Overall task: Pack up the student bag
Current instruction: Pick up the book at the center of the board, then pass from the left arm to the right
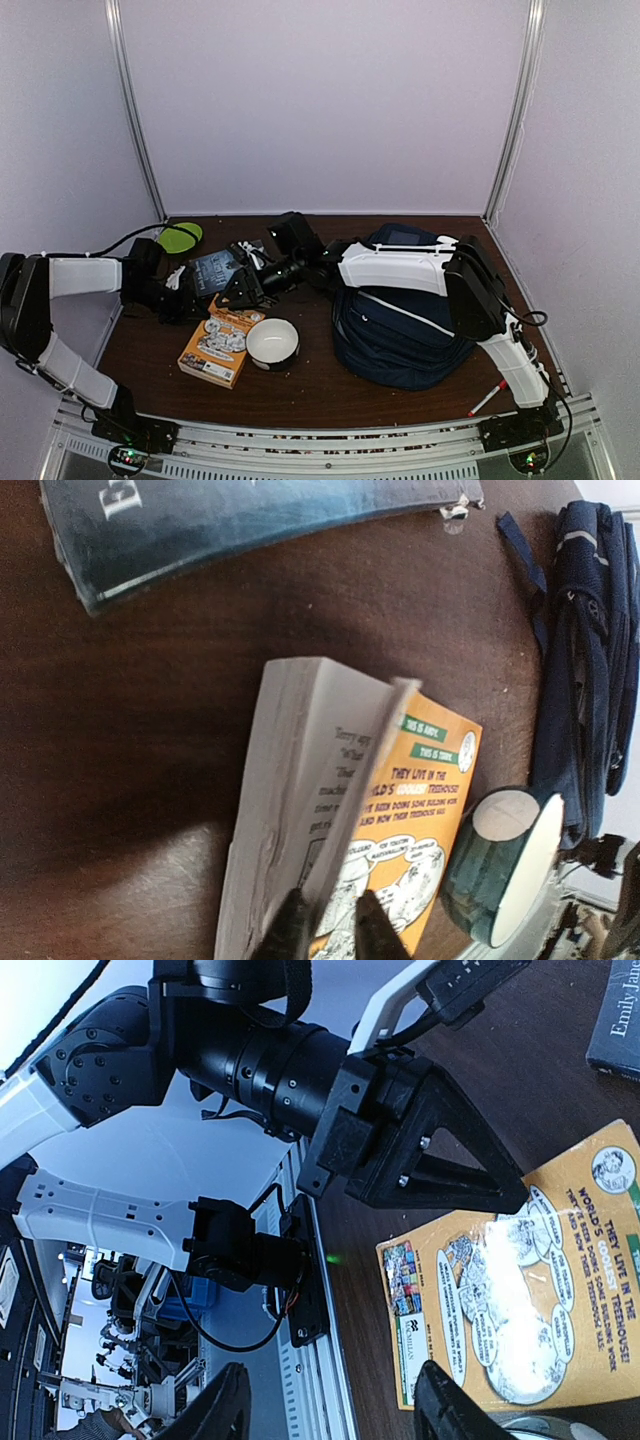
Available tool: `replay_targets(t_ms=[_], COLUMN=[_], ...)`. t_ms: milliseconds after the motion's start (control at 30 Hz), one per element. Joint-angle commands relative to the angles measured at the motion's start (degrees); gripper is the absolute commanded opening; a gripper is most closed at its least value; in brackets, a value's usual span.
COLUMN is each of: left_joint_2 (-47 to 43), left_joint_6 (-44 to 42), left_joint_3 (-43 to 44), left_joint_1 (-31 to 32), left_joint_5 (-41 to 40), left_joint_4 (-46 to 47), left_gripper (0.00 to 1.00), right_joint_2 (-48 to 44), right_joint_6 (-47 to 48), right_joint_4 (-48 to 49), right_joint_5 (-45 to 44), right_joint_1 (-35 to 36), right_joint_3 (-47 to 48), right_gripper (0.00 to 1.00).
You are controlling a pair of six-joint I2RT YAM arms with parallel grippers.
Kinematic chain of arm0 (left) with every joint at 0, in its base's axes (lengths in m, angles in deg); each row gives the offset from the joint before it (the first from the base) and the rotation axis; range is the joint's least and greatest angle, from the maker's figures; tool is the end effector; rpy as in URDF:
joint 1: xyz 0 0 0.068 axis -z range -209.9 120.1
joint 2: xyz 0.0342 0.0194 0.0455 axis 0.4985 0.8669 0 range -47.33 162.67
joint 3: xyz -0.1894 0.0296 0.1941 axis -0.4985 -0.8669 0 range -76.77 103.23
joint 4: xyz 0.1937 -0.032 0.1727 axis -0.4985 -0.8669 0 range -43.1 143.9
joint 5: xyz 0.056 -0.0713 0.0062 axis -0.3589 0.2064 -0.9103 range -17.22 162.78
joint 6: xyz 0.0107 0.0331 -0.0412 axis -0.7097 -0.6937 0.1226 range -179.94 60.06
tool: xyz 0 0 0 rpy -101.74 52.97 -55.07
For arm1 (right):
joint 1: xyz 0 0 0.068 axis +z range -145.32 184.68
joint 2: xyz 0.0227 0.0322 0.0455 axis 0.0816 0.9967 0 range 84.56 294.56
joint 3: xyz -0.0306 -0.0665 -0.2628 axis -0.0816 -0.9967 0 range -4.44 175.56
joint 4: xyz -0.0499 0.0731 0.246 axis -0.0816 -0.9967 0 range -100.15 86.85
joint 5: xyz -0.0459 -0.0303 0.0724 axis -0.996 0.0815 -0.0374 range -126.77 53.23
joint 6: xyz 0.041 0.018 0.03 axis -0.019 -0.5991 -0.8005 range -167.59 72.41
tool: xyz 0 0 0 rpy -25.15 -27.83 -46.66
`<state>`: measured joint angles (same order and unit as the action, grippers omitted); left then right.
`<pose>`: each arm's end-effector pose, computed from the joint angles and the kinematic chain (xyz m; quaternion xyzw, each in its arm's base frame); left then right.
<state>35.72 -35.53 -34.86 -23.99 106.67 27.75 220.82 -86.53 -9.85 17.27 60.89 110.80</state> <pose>0.2486 -0.0456 0.1640 -0.0940 0.9349 -0.3250 0.1071 0.2791 0.4689 0.2200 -0.3468 0.7186 0.6024 0.0237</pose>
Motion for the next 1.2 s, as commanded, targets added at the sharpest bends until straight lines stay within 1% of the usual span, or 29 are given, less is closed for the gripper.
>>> replay_targets(t_ms=[0, 133, 233, 333, 367, 400, 533, 567, 700, 767, 867, 1033, 1167], left_joint_2=[2.3, 2.5, 3.8, 5.9, 6.6, 7.4, 6.6, 5.8, 1.1, -2.5, -9.2, -18.8, -23.2], left_joint_6=[-2.5, -4.6, -7.2, -8.3, -8.6, -8.7, -8.9, -9.0, -8.3, -7.0, -4.0, 0.0, 1.9], left_joint_3=[1.3, 2.7, 4.3, 4.9, 5.1, 5.3, 5.6, 5.6, 6.3, 6.7, 6.7, 5.3, 4.5], left_joint_1=[0.3, 2.2, 3.9, 4.4, 4.3, 4.4, 4.4, 4.4, 4.3, 4.3, 4.2, 4.2, 4.2], left_joint_5=[8.0, 7.0, 5.7, 6.3, 6.7, 7.2, 7.8, 7.6, 4.3, 1.8, -0.9, -4.6, -5.4], left_joint_4=[1.5, 0.1, -1.5, -2.0, -2.2, -2.4, -2.5, -2.6, -4.3, -4.8, -3.7, -2.6, -2.1], left_gripper=[0.10, 0.10, 0.18, 0.26, 0.26, 0.24, 0.03, 0.00, 0.00, 0.00, 0.00, 0.00, 0.00], right_joint_2=[-1.2, -1.2, -1.2, -1.2, -1.2, -1.2, -1.3, -1.3, -1.6, -2.2, -2.9, -3.3, -2.6], right_joint_6=[0.5, 0.6, 0.6, 0.8, 0.9, 1.0, 1.5, 1.6, 2.6, 4.3, 6.0, 5.2, 1.3], right_joint_4=[0.8, 0.9, 0.9, 0.8, 0.8, 0.7, 0.4, 0.4, -0.8, -3.7, -6.6, -7.4, -4.2], right_joint_5=[-0.3, -0.4, -0.4, -0.5, -0.5, -0.5, -0.6, -0.7, -1.9, -4.2, -8.4, -11.1, -9.7], right_joint_1=[-0.2, -0.2, -0.3, -0.3, -0.3, -0.2, -0.4, -0.4, -1.2, -1.7, -2.4, -3.7, -3.6], right_joint_3=[-0.9, -0.9, -0.8, -0.9, -0.9, -0.9, -0.8, -0.7, -0.6, -0.6, -1.3, -2.8, -3.9], right_gripper=[0.56, 0.56, 0.56, 0.56, 0.56, 0.56, 0.56, 0.56, 0.56, 0.57, 0.62, 0.69, 0.72])
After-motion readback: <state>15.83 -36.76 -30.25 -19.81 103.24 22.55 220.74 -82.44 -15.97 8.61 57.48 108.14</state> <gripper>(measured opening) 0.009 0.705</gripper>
